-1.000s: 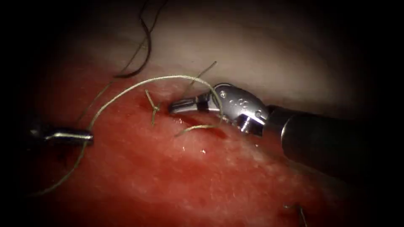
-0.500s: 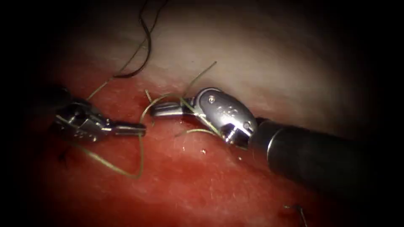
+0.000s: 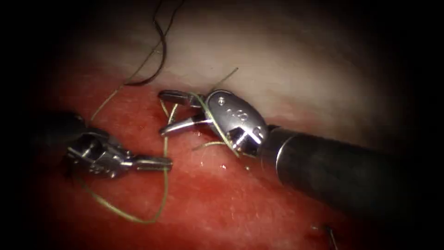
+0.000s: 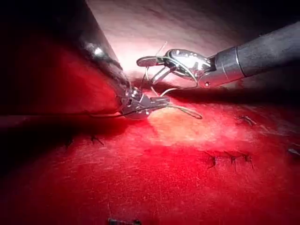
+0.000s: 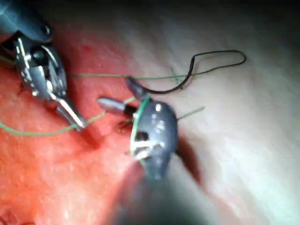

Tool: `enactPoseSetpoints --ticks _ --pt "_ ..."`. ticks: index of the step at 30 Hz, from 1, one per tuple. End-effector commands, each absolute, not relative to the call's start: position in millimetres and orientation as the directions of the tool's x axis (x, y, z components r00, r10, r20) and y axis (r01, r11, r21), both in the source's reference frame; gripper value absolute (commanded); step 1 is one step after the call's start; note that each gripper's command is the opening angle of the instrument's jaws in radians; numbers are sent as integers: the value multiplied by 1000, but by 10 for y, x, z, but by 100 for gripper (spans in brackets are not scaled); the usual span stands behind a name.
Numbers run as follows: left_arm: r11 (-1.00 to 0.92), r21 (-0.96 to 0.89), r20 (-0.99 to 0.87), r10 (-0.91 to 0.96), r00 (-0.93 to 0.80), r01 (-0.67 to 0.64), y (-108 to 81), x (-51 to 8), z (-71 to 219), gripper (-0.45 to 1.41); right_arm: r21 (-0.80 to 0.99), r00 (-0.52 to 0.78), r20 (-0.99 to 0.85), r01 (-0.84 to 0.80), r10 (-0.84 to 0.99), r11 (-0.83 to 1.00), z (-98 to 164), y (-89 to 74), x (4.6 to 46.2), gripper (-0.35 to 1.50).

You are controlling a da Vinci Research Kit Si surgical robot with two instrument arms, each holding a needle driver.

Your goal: Wound Closure

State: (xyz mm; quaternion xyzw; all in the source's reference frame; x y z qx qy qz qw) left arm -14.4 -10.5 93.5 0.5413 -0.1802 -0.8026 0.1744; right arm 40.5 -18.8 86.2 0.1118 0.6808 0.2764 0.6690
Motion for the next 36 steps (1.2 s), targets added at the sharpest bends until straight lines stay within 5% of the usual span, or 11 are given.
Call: enactPoseSetpoints --ticks 1,20,36 --pt "-874 477 -809 -477 -345 90 -108 -151 938 -45 507 -55 -859 -234 509 830 869 -185 412 118" --pt "-841 523 -792 -540 -286 138 -101 -162 856 -45 398 217 -865 -255 453 881 891 -217 426 113" --pt "-827 545 -818 -560 -132 137 -27 -149 871 -45 419 224 -875 -98 430 903 885 -244 429 113"
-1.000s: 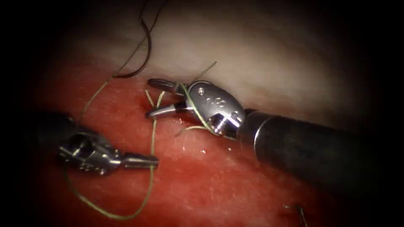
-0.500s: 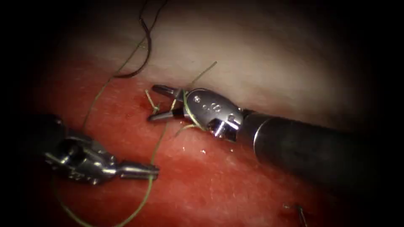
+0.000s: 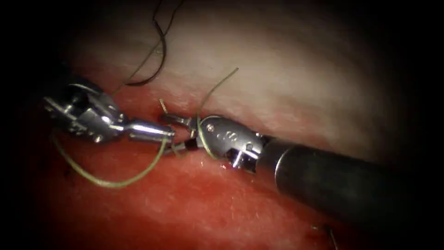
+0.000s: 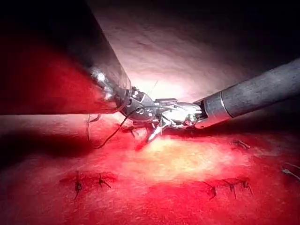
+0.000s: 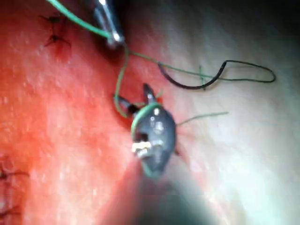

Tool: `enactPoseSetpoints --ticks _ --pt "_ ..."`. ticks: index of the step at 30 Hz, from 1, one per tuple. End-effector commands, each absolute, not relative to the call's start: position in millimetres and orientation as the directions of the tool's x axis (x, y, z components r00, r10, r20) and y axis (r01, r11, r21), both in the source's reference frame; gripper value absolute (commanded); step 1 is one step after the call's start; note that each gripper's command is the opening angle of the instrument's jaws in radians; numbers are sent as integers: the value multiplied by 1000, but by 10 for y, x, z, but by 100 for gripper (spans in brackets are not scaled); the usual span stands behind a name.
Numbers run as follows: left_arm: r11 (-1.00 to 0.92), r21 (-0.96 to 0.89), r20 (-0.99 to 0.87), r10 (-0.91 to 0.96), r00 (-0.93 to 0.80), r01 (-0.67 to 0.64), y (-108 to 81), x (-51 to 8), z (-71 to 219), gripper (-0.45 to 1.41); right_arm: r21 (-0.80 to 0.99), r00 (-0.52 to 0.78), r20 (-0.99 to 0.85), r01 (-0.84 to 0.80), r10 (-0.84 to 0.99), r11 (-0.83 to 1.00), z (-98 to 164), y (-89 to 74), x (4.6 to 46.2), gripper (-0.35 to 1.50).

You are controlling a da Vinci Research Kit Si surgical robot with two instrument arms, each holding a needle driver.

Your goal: Wound Closure

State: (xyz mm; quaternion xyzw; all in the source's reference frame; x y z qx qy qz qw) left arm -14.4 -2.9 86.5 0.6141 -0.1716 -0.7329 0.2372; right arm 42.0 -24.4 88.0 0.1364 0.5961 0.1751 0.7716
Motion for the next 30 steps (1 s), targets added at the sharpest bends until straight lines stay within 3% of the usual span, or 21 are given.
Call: enactPoseSetpoints --ticks 1,13,16,30 --pt "-826 546 -818 -562 -127 137 -23 -148 876 -45 425 219 -874 -88 434 901 884 -246 430 113" --pt "-836 534 -841 -541 -21 125 13 -148 921 -45 465 191 -870 6 455 885 886 -259 433 111" --pt "-836 534 -842 -539 -8 123 19 -151 928 -45 479 183 -866 31 466 877 885 -260 429 101" --pt "-868 478 -873 -486 -40 133 32 -150 1039 -45 559 31 -829 56 558 827 883 -243 400 96"
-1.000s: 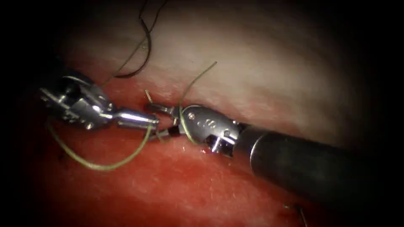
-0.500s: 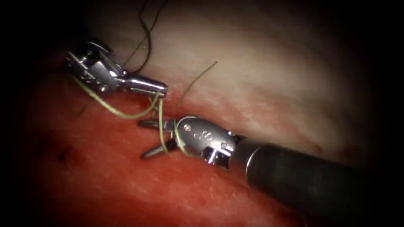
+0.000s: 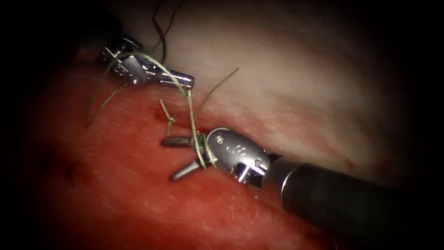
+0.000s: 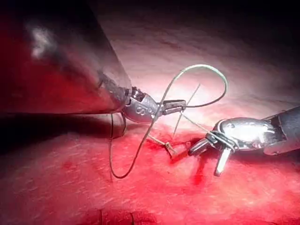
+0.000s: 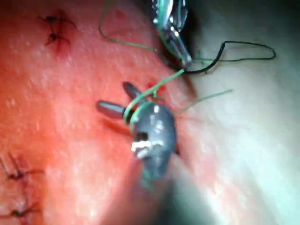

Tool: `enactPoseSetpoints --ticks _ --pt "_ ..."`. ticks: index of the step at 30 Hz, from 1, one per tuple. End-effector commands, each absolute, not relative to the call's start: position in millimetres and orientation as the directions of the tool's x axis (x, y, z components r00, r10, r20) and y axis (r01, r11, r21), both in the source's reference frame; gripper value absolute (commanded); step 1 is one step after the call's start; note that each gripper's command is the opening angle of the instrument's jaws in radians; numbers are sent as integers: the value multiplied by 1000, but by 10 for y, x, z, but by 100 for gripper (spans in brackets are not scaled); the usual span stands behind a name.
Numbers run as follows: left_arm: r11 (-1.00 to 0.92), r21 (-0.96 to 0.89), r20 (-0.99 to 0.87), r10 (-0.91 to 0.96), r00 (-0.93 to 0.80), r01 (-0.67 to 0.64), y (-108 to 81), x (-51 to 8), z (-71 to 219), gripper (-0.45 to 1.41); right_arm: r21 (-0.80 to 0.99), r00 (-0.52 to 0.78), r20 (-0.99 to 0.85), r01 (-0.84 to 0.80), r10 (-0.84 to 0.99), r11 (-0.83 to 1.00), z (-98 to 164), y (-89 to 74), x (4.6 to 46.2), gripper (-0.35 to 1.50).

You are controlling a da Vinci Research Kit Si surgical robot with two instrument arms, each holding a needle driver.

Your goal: Wound Closure

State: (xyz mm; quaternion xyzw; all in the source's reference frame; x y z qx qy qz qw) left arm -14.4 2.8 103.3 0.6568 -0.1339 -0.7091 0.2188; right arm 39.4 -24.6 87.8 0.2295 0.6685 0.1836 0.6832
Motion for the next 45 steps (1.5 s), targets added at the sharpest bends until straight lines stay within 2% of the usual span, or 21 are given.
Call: enactPoseSetpoints --ticks 1,9,17,35,45 --pt "-870 474 -875 -483 -42 135 29 -149 1047 -45 564 8 -825 49 564 824 881 -241 398 96" --pt "-888 439 -892 -449 -49 137 21 -144 1081 -45 635 -181 -759 8 625 773 877 -224 393 89" --pt "-894 429 -899 -437 -36 131 4 -132 1080 -45 698 -274 -706 -108 654 708 893 -202 371 89" --pt "-917 389 -921 -385 57 91 -35 -129 1051 -45 694 -254 -714 -135 653 707 900 -204 364 89" --pt "-941 339 -933 -333 136 24 -46 -109 1045 -45 694 -251 -714 -134 653 707 899 -206 363 89"
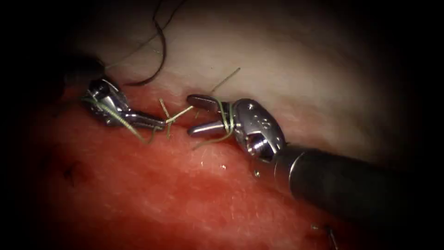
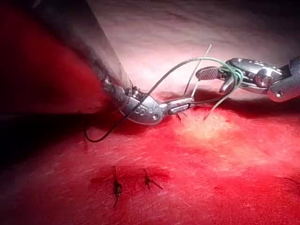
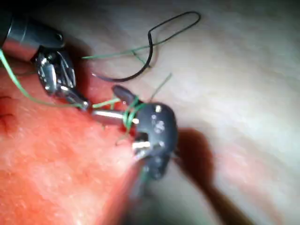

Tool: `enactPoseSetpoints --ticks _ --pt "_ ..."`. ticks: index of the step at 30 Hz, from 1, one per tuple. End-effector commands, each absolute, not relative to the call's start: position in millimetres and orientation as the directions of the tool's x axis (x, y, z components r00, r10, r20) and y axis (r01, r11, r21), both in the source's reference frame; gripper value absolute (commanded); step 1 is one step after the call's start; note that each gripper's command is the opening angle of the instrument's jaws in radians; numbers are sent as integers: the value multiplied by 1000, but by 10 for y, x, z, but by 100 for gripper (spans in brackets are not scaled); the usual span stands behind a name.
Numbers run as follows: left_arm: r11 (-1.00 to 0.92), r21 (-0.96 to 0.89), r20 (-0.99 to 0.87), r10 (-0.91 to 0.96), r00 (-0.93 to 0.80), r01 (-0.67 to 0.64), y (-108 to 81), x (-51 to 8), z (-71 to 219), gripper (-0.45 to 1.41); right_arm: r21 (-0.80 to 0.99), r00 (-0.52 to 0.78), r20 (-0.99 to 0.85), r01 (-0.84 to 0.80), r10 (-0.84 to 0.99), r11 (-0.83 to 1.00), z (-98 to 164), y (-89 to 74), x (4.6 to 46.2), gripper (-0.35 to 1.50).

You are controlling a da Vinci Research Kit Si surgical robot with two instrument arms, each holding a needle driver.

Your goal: Wound Closure

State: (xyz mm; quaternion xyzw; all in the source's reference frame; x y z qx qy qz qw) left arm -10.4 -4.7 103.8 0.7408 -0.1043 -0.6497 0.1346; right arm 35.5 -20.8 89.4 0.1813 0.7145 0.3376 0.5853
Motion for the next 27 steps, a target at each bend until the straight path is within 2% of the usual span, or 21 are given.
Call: enactPoseSetpoints --ticks 1,10,13,18,22,27 --pt "-940 340 -933 -333 136 24 -47 -110 1045 -45 694 -251 -714 -135 653 707 899 -206 364 89" --pt "-932 358 -931 -351 101 58 -65 -138 1059 -45 710 -258 -701 -168 665 684 898 -203 365 89" --pt "-930 362 -929 -355 105 64 -70 -141 1059 -45 730 -277 -684 -269 675 629 900 -204 363 88" --pt "-930 362 -929 -355 105 64 -74 -144 1056 -45 752 -295 -655 -337 695 566 901 -209 363 88" --pt "-930 359 -931 -351 103 74 -84 -150 1043 -45 776 -275 -604 -416 748 473 902 -216 344 79" --pt "-933 351 -935 -343 95 85 -95 -165 1020 -45 779 -280 -581 -463 764 423 912 -220 320 79"
